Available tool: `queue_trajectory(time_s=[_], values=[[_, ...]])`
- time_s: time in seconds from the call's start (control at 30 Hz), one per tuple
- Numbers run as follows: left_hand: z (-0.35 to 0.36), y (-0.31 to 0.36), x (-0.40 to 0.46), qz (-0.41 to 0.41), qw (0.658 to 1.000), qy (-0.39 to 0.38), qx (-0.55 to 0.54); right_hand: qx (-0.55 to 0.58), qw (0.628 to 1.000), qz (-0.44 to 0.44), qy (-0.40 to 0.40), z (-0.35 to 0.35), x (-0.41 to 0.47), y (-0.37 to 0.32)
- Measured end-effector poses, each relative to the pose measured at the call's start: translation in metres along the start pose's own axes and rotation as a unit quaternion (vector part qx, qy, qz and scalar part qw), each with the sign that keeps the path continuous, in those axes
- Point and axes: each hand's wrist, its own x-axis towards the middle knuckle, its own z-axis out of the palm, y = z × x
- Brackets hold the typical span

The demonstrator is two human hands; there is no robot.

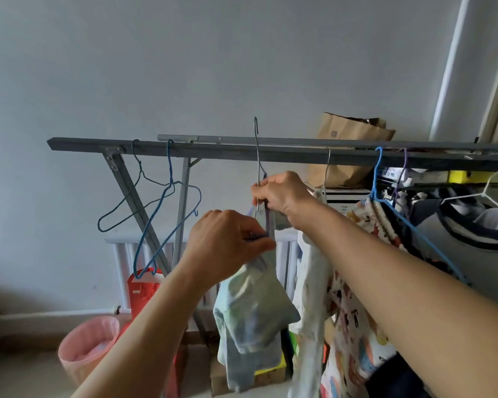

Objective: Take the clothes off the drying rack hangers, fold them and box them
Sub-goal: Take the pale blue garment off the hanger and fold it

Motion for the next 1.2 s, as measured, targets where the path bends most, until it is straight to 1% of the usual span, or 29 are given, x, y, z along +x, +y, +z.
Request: queue_trajectory(time_s=[0.1,0.2,0.27,0.33,0.4,0.43,0.5,0.57,0.63,0.73,0.8,0.87,0.93,0.97,1.07,1.1,1.13,1.2], values=[[-0.01,0.012,-0.012,-0.01,1.0,-0.02,0.011,-0.02,0.999,0.03,-0.023,-0.002,-0.009,-0.005],[-0.018,0.02,-0.022,-0.024,0.998,-0.051,0.013,-0.013,0.996,0.068,-0.052,-0.002,-0.017,-0.006],[-0.02,0.025,-0.028,-0.016,0.996,-0.079,0.03,0.025,0.993,0.098,-0.063,-0.003,-0.019,-0.005],[-0.017,0.029,-0.037,-0.01,0.991,-0.116,0.067,0.091,0.985,0.129,-0.076,-0.009,-0.019,-0.007],[-0.01,0.027,-0.045,-0.019,0.99,-0.125,0.065,0.115,0.979,0.139,-0.096,-0.016,-0.019,-0.008],[-0.006,0.022,-0.047,-0.037,0.992,-0.117,0.028,0.112,0.979,0.137,-0.102,-0.018,-0.02,-0.008],[0.0,0.01,-0.046,-0.082,0.989,-0.092,-0.084,0.112,0.979,0.123,-0.114,-0.02,-0.024,-0.008],[0.006,0.002,-0.042,-0.125,0.973,-0.07,-0.182,0.116,0.978,0.108,-0.139,-0.022,-0.027,-0.01],[0.01,-0.003,-0.036,-0.16,0.955,-0.058,-0.241,0.104,0.969,0.11,-0.197,-0.026,-0.029,-0.016],[0.017,-0.012,-0.029,-0.212,0.947,-0.057,-0.236,0.068,0.927,0.15,-0.338,-0.04,-0.031,-0.034],[0.023,-0.017,-0.027,-0.258,0.934,-0.053,-0.24,0.051,0.906,0.158,-0.39,-0.051,-0.031,-0.042],[0.027,-0.022,-0.027,-0.305,0.918,-0.004,-0.253,0.042,0.892,0.157,-0.423,-0.058,-0.03,-0.049],[0.029,-0.029,-0.026,-0.335,0.91,0.052,-0.239,0.04,0.887,0.151,-0.435,-0.058,-0.026,-0.05],[0.029,-0.032,-0.026,-0.345,0.906,0.069,-0.233,0.055,0.893,0.146,-0.422,-0.054,-0.023,-0.049],[0.027,-0.042,-0.028,-0.374,0.891,0.08,-0.245,0.137,0.922,0.117,-0.342,-0.035,-0.013,-0.042],[0.026,-0.046,-0.029,-0.38,0.887,0.079,-0.249,0.155,0.924,0.107,-0.334,-0.03,-0.011,-0.039],[0.025,-0.052,-0.03,-0.382,0.885,0.081,-0.253,0.171,0.917,0.105,-0.345,-0.025,-0.009,-0.038],[0.025,-0.064,-0.033,-0.39,0.883,0.076,-0.25,0.173,0.887,0.124,-0.41,-0.025,-0.007,-0.039]])
